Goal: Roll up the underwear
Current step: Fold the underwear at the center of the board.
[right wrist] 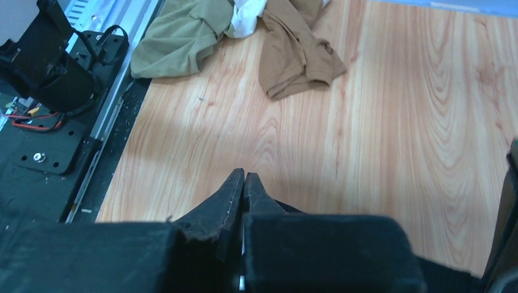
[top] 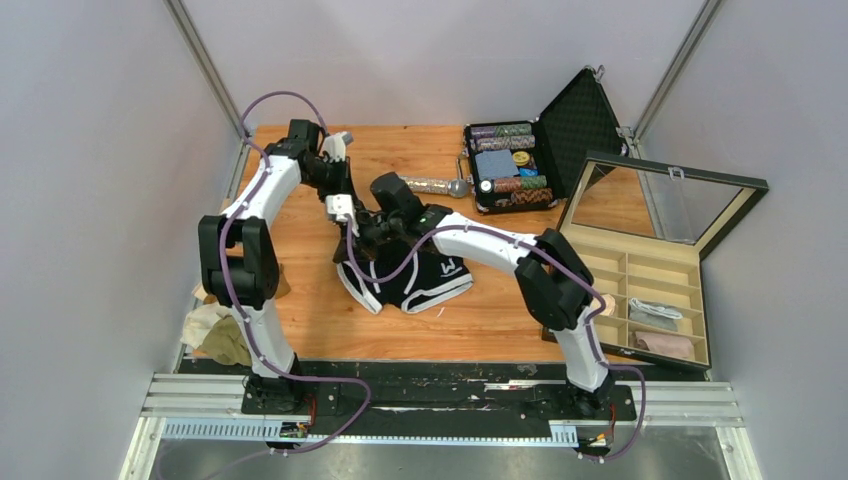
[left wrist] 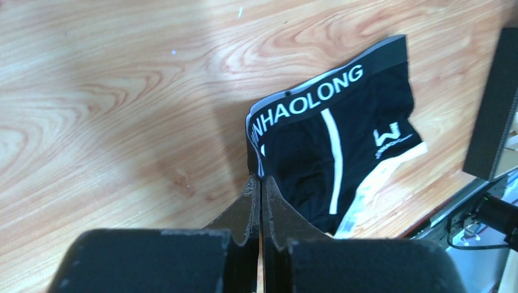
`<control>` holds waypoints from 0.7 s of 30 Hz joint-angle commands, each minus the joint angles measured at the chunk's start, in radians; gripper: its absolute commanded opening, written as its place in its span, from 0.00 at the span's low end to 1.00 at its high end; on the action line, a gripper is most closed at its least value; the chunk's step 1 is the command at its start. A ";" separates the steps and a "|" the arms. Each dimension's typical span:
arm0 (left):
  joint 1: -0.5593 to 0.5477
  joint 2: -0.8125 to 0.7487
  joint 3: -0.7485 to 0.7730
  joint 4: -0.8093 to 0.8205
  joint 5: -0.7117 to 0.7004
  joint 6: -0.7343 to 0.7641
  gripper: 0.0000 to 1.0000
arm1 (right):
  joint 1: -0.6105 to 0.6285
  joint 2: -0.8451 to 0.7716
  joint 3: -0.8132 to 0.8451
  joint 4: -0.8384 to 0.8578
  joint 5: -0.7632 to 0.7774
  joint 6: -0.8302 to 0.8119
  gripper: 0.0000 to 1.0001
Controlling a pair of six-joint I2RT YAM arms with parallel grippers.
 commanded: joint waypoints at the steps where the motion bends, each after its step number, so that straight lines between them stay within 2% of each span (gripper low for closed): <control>1: -0.029 -0.025 0.077 -0.038 0.066 -0.036 0.00 | -0.049 -0.125 -0.111 0.046 -0.030 0.049 0.00; 9: -0.153 0.089 0.214 -0.030 0.020 -0.088 0.00 | -0.157 -0.252 -0.299 0.055 -0.034 0.055 0.00; 21: -0.249 0.228 0.428 -0.031 -0.019 -0.144 0.00 | -0.293 -0.390 -0.454 0.033 -0.043 0.050 0.00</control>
